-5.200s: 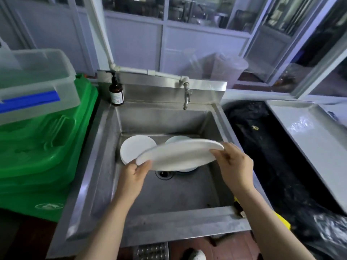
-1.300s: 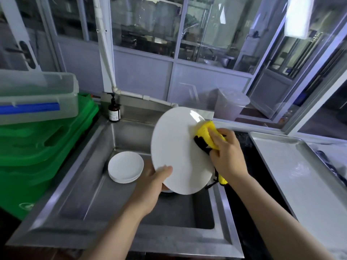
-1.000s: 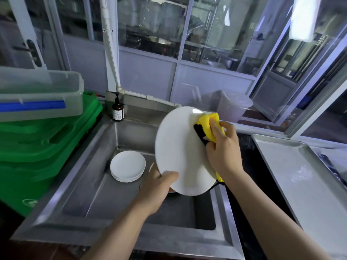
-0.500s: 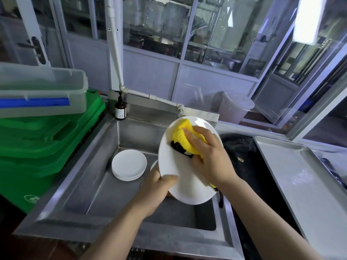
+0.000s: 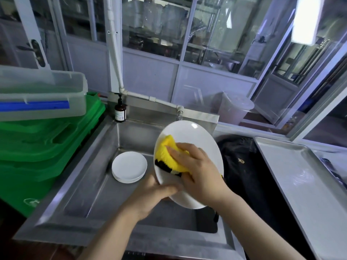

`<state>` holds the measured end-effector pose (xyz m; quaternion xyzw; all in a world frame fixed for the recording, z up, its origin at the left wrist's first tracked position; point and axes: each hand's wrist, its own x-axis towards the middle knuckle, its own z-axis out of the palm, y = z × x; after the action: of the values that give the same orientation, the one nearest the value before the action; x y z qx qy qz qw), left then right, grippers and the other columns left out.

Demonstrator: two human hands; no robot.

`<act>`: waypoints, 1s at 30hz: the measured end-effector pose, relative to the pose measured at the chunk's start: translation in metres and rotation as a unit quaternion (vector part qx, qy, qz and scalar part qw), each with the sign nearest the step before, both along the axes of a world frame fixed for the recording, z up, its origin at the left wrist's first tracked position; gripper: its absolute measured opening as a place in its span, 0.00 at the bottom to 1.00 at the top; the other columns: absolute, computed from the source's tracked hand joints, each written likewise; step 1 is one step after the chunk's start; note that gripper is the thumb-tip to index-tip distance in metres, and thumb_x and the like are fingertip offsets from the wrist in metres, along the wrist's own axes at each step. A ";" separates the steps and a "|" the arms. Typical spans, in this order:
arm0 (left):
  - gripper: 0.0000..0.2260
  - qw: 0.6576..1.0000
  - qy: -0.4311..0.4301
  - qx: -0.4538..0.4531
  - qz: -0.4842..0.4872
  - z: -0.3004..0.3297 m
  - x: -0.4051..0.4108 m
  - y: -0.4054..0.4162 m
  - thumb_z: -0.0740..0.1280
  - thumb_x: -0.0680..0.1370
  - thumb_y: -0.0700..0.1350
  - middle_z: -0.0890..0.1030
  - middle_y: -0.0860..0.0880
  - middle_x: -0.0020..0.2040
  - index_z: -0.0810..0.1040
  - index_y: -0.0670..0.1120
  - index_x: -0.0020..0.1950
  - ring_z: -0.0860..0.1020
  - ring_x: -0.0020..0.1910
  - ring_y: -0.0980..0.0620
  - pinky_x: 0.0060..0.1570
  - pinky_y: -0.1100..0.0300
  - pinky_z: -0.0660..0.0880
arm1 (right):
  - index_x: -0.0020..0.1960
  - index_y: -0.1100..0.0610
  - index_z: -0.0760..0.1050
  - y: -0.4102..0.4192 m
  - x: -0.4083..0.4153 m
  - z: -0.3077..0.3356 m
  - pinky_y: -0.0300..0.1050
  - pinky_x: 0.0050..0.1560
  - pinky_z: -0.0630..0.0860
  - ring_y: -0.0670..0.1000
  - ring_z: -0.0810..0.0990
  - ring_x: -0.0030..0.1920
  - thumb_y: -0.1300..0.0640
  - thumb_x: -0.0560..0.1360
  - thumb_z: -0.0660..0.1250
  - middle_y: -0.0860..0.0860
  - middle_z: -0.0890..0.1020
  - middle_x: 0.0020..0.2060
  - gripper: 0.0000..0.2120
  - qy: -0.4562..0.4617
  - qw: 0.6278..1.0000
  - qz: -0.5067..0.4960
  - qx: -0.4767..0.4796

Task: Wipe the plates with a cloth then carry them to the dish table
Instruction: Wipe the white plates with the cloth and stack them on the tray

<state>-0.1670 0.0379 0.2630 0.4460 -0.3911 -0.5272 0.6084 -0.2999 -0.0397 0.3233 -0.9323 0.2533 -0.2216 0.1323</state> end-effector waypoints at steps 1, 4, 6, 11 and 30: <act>0.23 1.000 0.016 -0.018 -0.018 0.000 0.004 0.001 0.77 0.62 0.45 0.85 0.49 0.49 0.79 0.50 0.56 0.83 0.50 0.51 0.42 0.60 0.79 | 0.70 0.49 0.70 0.002 -0.001 0.000 0.46 0.58 0.70 0.61 0.74 0.57 0.66 0.65 0.59 0.53 0.73 0.66 0.34 0.013 1.000 0.017 0.000; 0.38 0.995 0.088 -0.034 -0.029 0.001 0.012 0.001 0.81 0.56 0.61 0.85 0.47 0.49 0.76 0.45 0.60 0.84 0.47 0.49 0.37 0.57 0.79 | 0.69 0.48 0.72 0.002 -0.005 -0.001 0.49 0.57 0.72 0.62 0.75 0.55 0.67 0.68 0.60 0.52 0.73 0.66 0.31 0.044 0.998 0.046 -0.005; 0.37 0.987 0.157 -0.020 0.008 0.003 0.014 -0.001 0.77 0.58 0.66 0.85 0.47 0.51 0.80 0.46 0.59 0.84 0.48 0.49 0.37 0.56 0.80 | 0.67 0.47 0.74 0.004 -0.008 -0.003 0.52 0.57 0.73 0.61 0.75 0.55 0.61 0.71 0.57 0.51 0.74 0.65 0.27 0.077 0.995 0.064 -0.016; 0.14 0.969 0.210 0.005 0.128 -0.005 0.019 -0.006 0.68 0.72 0.48 0.85 0.47 0.51 0.82 0.50 0.57 0.84 0.48 0.50 0.37 0.57 0.80 | 0.64 0.46 0.77 -0.002 -0.013 -0.012 0.58 0.51 0.75 0.61 0.76 0.52 0.67 0.67 0.59 0.50 0.76 0.64 0.30 0.115 0.989 0.078 -0.040; 0.18 0.988 -0.119 -0.031 0.090 0.021 0.007 0.001 0.62 0.69 0.42 0.83 0.64 0.49 0.74 0.56 0.57 0.77 0.50 0.70 0.45 0.75 0.72 | 0.64 0.51 0.76 -0.042 -0.012 -0.018 0.26 0.51 0.66 0.41 0.72 0.52 0.68 0.71 0.63 0.46 0.75 0.58 0.24 -0.227 0.931 -0.268 0.098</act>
<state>-0.1595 0.0386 0.2836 0.5197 -0.4349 -0.4009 0.6164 -0.3118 -0.0818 0.3058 -0.7370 0.4778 -0.4284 0.2121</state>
